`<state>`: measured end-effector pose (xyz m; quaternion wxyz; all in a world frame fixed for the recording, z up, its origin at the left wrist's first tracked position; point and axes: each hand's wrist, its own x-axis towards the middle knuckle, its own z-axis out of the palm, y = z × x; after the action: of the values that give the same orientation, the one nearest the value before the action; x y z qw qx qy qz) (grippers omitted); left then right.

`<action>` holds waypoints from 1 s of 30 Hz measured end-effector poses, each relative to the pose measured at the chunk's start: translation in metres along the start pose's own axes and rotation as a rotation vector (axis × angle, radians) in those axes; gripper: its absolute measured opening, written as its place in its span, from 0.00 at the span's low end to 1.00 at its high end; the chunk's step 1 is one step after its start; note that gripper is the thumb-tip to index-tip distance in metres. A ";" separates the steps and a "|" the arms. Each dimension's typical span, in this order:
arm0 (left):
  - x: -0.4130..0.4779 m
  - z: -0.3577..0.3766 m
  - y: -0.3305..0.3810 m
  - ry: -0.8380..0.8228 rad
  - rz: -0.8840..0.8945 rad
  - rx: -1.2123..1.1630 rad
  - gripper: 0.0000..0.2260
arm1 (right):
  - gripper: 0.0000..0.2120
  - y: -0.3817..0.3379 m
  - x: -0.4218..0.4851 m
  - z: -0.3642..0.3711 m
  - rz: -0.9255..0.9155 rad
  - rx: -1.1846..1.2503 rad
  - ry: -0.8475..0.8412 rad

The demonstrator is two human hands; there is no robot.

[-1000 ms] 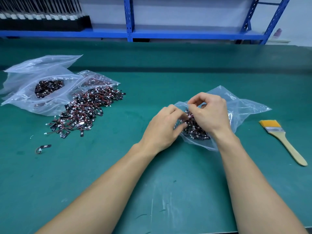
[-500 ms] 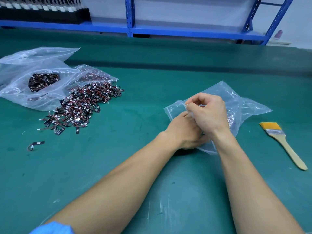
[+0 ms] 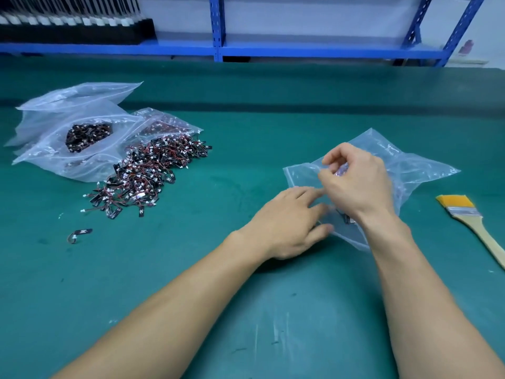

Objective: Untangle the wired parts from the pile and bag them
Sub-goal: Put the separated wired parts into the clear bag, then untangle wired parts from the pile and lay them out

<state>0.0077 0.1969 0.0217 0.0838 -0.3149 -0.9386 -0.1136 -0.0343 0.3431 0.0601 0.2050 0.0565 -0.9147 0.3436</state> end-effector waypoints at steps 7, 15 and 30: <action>-0.062 -0.028 -0.057 0.191 -0.123 -0.043 0.12 | 0.14 -0.023 -0.019 0.012 -0.414 -0.086 -0.335; -0.086 -0.030 -0.143 0.264 -0.507 0.113 0.14 | 0.24 -0.013 -0.016 0.017 -0.204 -0.290 -0.559; -0.050 -0.013 -0.172 0.085 -0.566 0.267 0.26 | 0.17 -0.014 -0.020 0.039 -0.214 -0.233 -0.280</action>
<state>-0.0567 0.0318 -0.0053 0.1287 -0.0223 -0.9912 -0.0212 -0.0253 0.3062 0.0339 0.1163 0.1767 -0.9566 0.2006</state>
